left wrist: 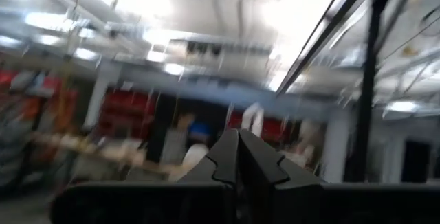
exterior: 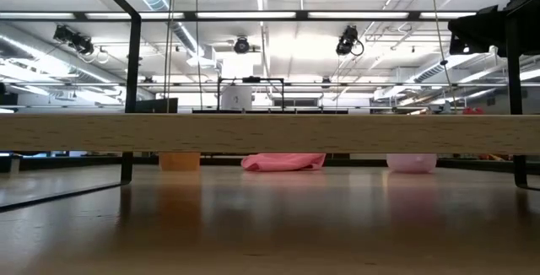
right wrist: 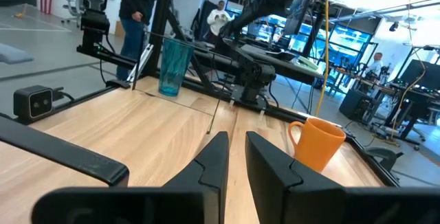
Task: Stack small to large cups/mugs on shelf
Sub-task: Put the blue cup on the shelf
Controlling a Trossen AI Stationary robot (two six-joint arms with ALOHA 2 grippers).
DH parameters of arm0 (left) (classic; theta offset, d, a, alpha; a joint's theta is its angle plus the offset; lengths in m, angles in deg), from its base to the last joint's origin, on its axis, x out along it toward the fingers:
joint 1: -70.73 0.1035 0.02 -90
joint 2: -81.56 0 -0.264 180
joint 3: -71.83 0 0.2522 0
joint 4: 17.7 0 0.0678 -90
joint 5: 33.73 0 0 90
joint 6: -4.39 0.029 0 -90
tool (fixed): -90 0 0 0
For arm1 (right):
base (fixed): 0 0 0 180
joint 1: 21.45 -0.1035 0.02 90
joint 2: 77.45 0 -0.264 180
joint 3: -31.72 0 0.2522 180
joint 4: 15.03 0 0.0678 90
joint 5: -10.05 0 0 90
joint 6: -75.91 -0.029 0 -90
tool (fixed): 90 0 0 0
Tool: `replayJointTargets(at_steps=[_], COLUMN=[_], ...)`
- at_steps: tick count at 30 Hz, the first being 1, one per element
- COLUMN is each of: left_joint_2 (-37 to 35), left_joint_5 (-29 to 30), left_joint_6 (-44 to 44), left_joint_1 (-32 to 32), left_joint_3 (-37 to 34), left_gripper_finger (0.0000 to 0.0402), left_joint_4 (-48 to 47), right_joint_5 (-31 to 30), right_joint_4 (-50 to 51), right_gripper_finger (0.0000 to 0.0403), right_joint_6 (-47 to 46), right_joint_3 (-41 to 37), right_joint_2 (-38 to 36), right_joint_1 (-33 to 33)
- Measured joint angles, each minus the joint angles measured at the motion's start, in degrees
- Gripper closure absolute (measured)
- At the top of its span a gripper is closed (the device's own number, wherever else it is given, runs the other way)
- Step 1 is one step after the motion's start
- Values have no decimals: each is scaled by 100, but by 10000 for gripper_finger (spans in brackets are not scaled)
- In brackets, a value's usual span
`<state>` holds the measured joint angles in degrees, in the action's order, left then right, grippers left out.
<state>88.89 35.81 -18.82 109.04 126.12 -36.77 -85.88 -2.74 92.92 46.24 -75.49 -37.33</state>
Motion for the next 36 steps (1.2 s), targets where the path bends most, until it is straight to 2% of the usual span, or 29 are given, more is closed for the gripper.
replayJointTargets(at_steps=[5,10,16,21,28,36], left_joint_2=[500,731,680,683,691,691], left_joint_5=[75,372,300,-587,-1984,-4066], left_joint_6=[164,346,287,287,281,286], left_joint_1=[15,16,343,956,2223,3970], left_joint_3=[1349,2323,2718,2716,2674,2654], left_gripper_finger=[389,392,388,391,383,388], left_joint_4=[-1843,-3586,-4301,-4166,-4026,-3794], right_joint_5=[1,1,1,-58,-602,-908], right_joint_4=[-124,-676,-1267,-1728,-1857,-2029], right_gripper_finger=[345,345,345,345,345,345], right_joint_6=[-282,-1391,-2030,-2048,-2050,-2030], right_joint_3=[0,0,0,2,2,28], right_joint_2=[0,-2,-2,-2,-2,0], right_joint_1=[0,0,0,0,0,0])
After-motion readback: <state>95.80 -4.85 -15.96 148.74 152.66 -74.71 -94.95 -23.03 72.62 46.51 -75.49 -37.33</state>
